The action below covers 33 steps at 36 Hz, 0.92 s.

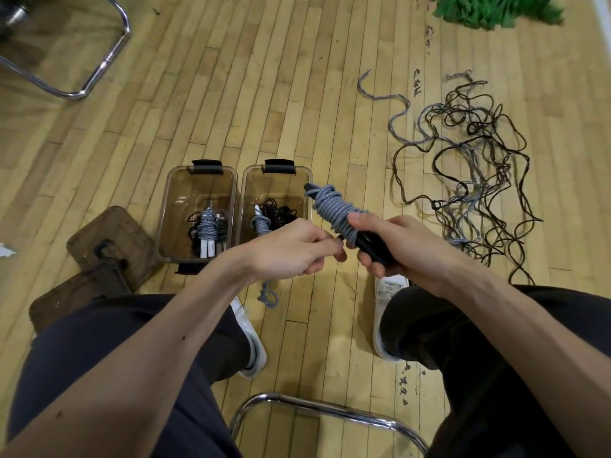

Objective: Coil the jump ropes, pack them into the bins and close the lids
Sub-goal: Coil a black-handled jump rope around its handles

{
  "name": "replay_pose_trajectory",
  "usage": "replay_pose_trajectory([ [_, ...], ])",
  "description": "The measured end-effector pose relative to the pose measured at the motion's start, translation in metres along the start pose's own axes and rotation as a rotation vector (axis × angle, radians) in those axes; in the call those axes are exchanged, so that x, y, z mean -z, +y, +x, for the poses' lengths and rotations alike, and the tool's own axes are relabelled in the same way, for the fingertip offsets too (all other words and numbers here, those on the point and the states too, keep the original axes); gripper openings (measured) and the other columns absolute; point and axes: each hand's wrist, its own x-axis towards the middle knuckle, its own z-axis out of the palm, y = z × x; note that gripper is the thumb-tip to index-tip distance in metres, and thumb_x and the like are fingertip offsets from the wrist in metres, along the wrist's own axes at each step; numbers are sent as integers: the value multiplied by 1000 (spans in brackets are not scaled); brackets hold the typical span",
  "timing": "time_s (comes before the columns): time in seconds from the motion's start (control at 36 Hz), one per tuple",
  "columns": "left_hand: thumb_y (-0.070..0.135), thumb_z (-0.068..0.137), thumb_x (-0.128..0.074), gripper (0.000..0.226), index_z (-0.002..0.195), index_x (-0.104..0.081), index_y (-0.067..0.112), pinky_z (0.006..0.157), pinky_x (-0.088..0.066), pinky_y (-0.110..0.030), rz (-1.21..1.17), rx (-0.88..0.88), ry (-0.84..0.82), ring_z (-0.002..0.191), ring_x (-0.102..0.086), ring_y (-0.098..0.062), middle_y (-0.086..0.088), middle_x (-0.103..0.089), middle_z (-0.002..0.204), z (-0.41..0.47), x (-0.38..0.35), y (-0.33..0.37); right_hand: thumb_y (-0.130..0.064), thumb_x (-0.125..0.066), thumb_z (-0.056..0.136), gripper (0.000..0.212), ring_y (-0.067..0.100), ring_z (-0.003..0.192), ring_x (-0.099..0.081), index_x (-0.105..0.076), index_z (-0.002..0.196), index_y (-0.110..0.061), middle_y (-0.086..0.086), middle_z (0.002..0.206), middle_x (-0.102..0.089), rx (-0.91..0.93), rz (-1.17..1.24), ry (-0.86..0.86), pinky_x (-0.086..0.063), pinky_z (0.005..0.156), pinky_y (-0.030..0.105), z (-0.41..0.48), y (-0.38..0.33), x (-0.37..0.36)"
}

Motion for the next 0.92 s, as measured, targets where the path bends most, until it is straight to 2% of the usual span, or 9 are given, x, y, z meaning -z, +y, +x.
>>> replay_pose_trajectory([
  [0.11,26,105,-50,33,98,-64,-3,53,-34,-19,27,-8,-9,55,-37,-9,3,-42,62,0,-1,-4,-52,-61,93,49,15,54,-52,-69,96,-3,8,68,-62,0,-50,50,-36,63,33,6,4,0],
  [0.19,23,103,-53,19,91,-65,14,53,-35,-15,118,-26,23,49,-43,-1,14,-46,51,-1,-3,-4,-51,-61,94,50,14,53,-53,-70,97,-2,7,67,-63,-23,-77,108,-36,58,30,9,6,2],
  [0.25,25,103,-54,24,80,-57,31,52,-34,-15,223,-52,72,49,-50,5,13,-52,51,-1,-4,-2,-51,-61,94,51,13,53,-53,-70,98,-1,6,67,-64,-35,-73,119,-36,58,29,11,7,4],
  [0.42,31,101,-55,26,75,-57,31,57,-39,-31,477,-133,187,53,-48,-7,6,-56,63,-4,-5,-1,-51,-62,93,50,13,53,-53,-70,96,-2,8,69,-65,-35,-127,110,-35,56,28,13,10,2],
  [0.47,38,101,-54,21,85,-65,29,64,-42,-32,654,-173,261,64,-55,-7,8,-62,70,-6,-4,0,-51,-61,93,50,12,53,-53,-70,95,-3,6,68,-65,-38,-163,96,-35,54,26,14,11,2],
  [0.56,54,96,-54,33,106,-73,29,74,-49,-34,887,-305,410,88,-65,-13,8,-71,89,-7,2,-4,-55,-61,92,50,12,52,-52,-70,87,-6,4,63,-64,-48,-273,42,-35,53,24,13,12,2],
  [0.69,61,84,-57,45,94,-77,23,68,-47,-31,804,-483,409,80,-66,-14,8,-71,82,-8,7,-8,-58,-63,88,47,6,49,-50,-66,76,-12,-3,56,-61,-66,-415,-123,-37,51,18,7,9,2],
  [0.83,75,70,-51,62,89,-77,22,72,-54,-38,677,-425,319,75,-63,-8,9,-70,78,-8,8,-7,-54,-61,91,41,3,46,-48,-62,71,-18,-8,51,-58,-76,-507,-270,-39,54,16,1,6,0],
  [0.92,76,64,-59,61,83,-77,21,66,-53,-36,523,-377,259,69,-63,-10,6,-69,72,-8,9,-7,-51,-60,93,40,2,46,-47,-61,71,-19,-10,49,-57,-49,-529,-318,-38,55,14,-1,5,1],
])
